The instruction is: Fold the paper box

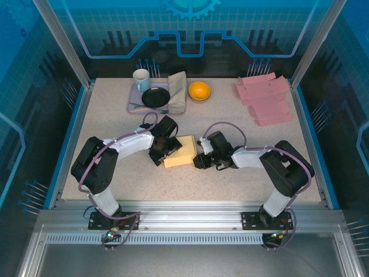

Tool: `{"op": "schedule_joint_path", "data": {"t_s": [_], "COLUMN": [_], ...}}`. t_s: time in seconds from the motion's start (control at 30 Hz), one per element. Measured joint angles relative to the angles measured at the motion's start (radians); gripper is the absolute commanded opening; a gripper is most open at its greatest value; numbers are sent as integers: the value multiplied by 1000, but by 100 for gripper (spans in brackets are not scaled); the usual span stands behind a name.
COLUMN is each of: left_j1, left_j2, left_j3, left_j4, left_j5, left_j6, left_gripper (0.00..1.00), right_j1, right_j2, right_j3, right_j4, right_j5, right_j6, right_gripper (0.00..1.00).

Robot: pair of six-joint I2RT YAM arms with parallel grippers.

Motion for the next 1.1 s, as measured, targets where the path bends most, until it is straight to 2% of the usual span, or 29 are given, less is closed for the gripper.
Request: {"op": "schedule_joint_path", "data": {"t_s": [0.27,0.53,0.7,1.1], "left_j1": [-16,-18,-18,-19], "left_j2": [6,9,10,17], "left_j3": [19,29,35,55], "left_j4": [-21,-31,-35,-61], "left_j5": [-22,-25,-30,-38], "left_j6": [5,18,27,42], "left_gripper": [91,91,91,91], "right_j1": [0,11,25,52], "right_j2": [16,10,23,79], "right_j3": [33,-42,-80,-86], "right_j4": [-37,138,262,420], "right_j5": [10,50,114,277], "right_j6": [10,-35,-78,-165], "right_gripper": [32,34,36,41]}}
